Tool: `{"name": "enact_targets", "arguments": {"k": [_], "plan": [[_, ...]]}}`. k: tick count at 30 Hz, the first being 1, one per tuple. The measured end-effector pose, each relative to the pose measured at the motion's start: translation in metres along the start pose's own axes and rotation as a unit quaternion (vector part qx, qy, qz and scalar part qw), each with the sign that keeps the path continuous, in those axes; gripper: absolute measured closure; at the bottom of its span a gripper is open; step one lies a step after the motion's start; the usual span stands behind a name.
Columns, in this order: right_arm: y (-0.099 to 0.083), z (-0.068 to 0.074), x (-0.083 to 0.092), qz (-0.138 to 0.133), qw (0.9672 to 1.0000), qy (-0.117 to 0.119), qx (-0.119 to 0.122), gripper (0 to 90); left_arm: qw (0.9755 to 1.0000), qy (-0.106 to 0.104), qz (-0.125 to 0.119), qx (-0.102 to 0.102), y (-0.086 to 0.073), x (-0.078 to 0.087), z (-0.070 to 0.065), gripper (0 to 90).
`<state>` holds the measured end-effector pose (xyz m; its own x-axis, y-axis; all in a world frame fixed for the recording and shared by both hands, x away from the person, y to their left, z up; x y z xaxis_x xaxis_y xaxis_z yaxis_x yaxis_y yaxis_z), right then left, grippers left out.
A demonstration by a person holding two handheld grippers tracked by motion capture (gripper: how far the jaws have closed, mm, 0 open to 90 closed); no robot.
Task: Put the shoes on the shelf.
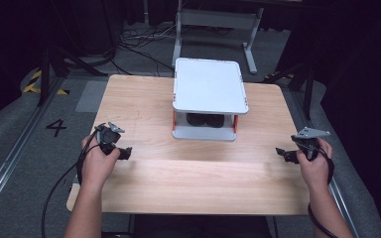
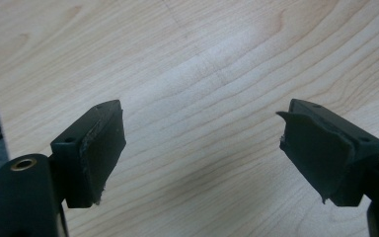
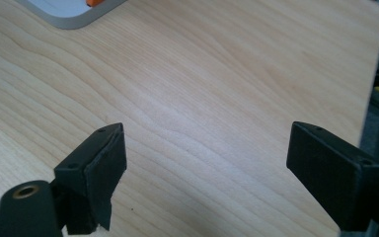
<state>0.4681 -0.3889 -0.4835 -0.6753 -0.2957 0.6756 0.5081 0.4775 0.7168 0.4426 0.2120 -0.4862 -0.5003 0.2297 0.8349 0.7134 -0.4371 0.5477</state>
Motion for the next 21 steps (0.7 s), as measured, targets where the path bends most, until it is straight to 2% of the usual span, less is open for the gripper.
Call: {"name": "enact_targets", "arguments": {"k": [1, 2, 6, 8, 9, 12, 15, 17, 21], "plan": [[-0.005, 0.000, -0.008, -0.002, 0.9999, 0.006, -0.013, 15.9, 1.0000, -0.003, -0.002, 0.004, -0.001, -0.002, 0.000, 17.2], [-0.005, 0.000, -0.008, -0.002, 0.9999, 0.006, -0.013, 15.9, 1.0000, -0.005, -0.001, 0.003, -0.002, -0.004, 0.001, 17.2], [-0.013, -0.002, -0.020, -0.001, 0.9994, 0.011, -0.032, 15.8, 0.9998, -0.008, -0.004, 0.021, -0.005, -0.011, 0.004, 17.1], [-0.015, -0.004, -0.023, -0.002, 0.9990, 0.010, -0.043, 15.9, 0.9992, -0.015, -0.007, 0.038, -0.008, -0.015, 0.004, 17.2], [-0.017, -0.004, -0.025, -0.002, 0.9988, 0.007, -0.049, 15.9, 0.9993, -0.015, -0.007, 0.032, -0.010, -0.016, 0.006, 17.1], [-0.020, -0.005, -0.029, 0.001, 0.9985, 0.008, -0.054, 15.8, 0.9991, -0.019, -0.004, 0.038, -0.015, -0.022, 0.008, 17.2], [-0.023, -0.004, -0.032, 0.004, 0.9987, 0.007, -0.050, 15.9, 0.9988, -0.022, -0.008, 0.043, -0.017, -0.025, 0.010, 17.1], [-0.024, -0.003, -0.034, 0.007, 0.9989, 0.009, -0.046, 15.9, 0.9985, -0.027, -0.018, 0.044, -0.016, -0.027, 0.011, 17.1], [-0.025, -0.003, -0.036, 0.005, 0.9983, 0.008, -0.058, 15.8, 0.9975, -0.007, -0.058, 0.040, -0.012, -0.026, 0.015, 17.8]]}}
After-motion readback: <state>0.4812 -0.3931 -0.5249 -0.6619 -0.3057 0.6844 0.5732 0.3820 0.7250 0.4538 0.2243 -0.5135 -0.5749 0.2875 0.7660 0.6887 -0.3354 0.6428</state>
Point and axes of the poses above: each handheld gripper's, and its own axes: x roughly backward along the jaws, y roughly out of its top, z roughly to its left, the point moved 6 cm from there along -x, roughly forward along the jaws, and after that the axes turned 2 degrees about -y, right-handed, at the moved point
